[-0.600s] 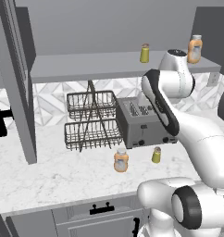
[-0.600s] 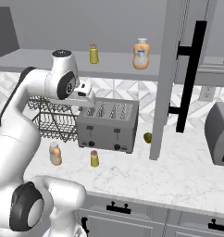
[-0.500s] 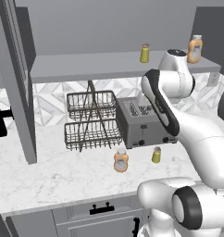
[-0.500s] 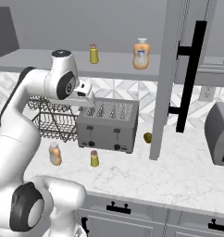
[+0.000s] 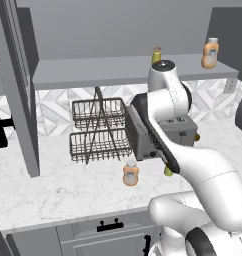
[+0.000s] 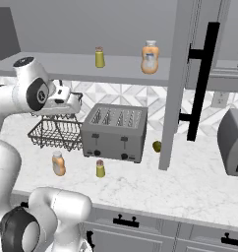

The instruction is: Put the shaker and condiment bottle from the counter next to their counterparts in the cabinet.

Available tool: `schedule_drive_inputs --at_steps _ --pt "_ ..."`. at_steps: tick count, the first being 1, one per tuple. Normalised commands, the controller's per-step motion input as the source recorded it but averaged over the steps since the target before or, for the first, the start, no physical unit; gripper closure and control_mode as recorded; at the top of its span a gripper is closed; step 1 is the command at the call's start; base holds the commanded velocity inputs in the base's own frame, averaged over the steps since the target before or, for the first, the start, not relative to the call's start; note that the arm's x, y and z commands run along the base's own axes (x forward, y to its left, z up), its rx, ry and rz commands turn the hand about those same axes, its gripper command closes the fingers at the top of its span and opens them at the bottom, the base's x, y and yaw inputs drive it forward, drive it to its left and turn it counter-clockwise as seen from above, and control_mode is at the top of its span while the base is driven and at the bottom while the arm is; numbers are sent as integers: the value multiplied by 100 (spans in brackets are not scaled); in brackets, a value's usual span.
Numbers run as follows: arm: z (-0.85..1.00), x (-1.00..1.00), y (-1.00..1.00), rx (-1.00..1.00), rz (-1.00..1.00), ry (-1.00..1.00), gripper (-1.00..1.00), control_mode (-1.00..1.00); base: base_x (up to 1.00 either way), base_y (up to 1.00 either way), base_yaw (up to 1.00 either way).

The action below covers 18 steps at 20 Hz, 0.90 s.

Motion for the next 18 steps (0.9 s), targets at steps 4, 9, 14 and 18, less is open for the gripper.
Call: schedule_drive_inputs --at_steps 4,9,14,18 --pt "-6 0 40 -29 -44 -16 -100 -100 0 0 0" --pt "-15 0 47 -15 -54 -12 -100 -100 0 0 0" --pt "-23 0 48 -12 -62 -11 -100 -100 0 0 0" --pt "-21 0 44 -13 -57 -15 -100 -100 0 0 0"
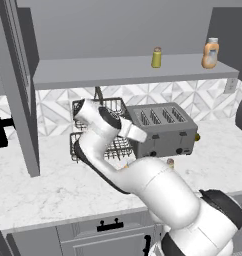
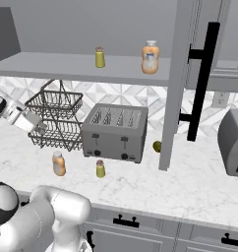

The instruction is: Put the shaker and condiment bottle from the counter next to their counterparts in the cabinet.

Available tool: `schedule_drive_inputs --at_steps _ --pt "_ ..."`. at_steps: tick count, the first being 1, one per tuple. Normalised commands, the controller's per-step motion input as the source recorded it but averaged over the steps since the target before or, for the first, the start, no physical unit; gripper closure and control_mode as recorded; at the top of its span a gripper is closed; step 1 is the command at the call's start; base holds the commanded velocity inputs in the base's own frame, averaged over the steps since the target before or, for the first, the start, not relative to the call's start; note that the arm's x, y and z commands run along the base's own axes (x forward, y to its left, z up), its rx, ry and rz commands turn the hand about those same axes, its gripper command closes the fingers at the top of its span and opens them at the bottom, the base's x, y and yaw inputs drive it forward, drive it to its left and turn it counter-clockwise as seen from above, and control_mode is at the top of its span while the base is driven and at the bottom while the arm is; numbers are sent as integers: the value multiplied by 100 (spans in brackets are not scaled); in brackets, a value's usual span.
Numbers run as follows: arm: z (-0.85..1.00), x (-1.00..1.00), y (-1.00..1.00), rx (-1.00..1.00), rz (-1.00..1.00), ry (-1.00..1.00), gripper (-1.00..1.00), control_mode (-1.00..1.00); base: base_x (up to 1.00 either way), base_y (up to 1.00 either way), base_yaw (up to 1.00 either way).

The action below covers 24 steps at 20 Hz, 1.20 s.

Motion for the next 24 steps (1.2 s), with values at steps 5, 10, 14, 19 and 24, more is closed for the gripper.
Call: schedule_drive_inputs --at_steps 5,10,14,19,24 --pt "-7 -2 11 -2 -14 -6 -100 -100 0 0 0" --pt "-30 -13 0 -14 1 -7 -100 -100 0 0 0" --pt "-64 -20 0 -34 5 -16 -100 -100 0 0 0" --pt "-39 -9 0 -25 2 -13 -100 -100 0 0 0" --pt "-6 0 -1 -4 0 -4 -100 -100 0 0 0"
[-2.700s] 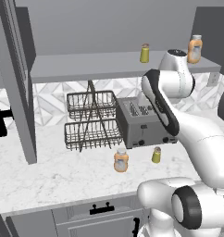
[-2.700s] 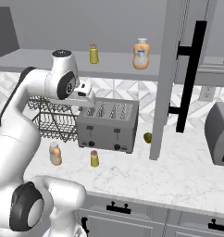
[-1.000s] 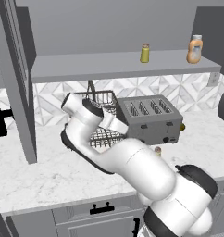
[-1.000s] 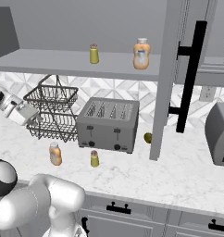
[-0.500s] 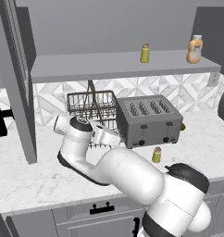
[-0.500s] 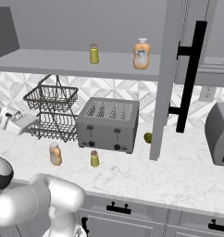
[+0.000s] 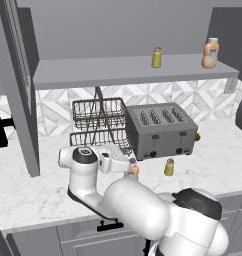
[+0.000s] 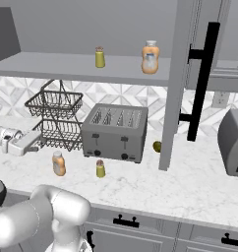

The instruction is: Put the shaker and condiment bottle from the counter next to their counterparts in the cabinet.

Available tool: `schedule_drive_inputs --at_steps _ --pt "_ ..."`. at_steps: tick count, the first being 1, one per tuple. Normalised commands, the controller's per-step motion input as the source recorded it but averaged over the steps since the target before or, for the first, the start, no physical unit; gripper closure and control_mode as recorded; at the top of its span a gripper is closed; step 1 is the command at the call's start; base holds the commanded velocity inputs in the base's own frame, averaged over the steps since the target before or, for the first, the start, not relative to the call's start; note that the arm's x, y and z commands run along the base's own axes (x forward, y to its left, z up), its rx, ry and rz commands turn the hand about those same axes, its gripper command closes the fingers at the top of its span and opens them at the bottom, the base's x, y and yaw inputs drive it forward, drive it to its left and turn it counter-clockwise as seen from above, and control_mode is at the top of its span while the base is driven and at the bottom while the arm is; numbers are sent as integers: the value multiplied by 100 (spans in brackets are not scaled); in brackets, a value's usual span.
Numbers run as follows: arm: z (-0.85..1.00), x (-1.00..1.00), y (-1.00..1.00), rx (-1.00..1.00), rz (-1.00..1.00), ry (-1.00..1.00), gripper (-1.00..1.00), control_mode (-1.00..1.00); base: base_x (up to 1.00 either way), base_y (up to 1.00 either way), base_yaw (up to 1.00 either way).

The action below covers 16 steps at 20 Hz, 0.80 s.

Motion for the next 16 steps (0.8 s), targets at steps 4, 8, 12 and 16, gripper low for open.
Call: schedule_drive_inputs --at_steps 4,8,12,16 --pt "-37 -1 -1 -1 -3 -10 -100 -100 0 0 0" --pt "-14 0 -3 6 -9 -7 -100 -100 0 0 0" --pt "0 0 0 0 -4 -5 -100 -100 0 0 0" --pt "-36 2 0 17 0 0 -100 -100 0 0 0"
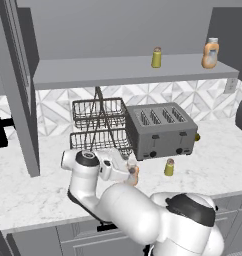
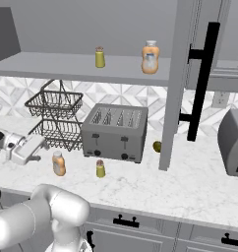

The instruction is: Put the shaker and condiment bottle from the counter next to their counterparts in the cabinet.

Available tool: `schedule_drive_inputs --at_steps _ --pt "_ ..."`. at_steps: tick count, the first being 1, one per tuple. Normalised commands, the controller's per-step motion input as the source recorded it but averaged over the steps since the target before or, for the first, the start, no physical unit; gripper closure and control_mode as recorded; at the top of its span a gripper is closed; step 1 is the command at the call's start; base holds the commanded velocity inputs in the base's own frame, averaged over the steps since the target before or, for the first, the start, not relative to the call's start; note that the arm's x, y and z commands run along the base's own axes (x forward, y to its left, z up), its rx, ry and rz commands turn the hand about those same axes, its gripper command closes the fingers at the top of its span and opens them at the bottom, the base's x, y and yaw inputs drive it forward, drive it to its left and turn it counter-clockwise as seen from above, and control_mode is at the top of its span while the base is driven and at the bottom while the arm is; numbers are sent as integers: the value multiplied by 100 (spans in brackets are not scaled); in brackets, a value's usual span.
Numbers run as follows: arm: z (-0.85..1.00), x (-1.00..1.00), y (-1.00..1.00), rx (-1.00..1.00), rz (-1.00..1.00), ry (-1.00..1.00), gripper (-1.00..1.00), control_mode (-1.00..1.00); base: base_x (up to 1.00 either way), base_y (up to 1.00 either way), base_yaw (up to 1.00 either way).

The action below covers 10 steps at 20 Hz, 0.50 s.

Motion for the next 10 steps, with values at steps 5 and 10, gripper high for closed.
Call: schedule_drive_inputs --at_steps 5,10 --pt "-25 10 0 15 0 0 -100 -100 0 0 0" --pt "0 27 0 1 0 0 -100 -100 0 0 0"
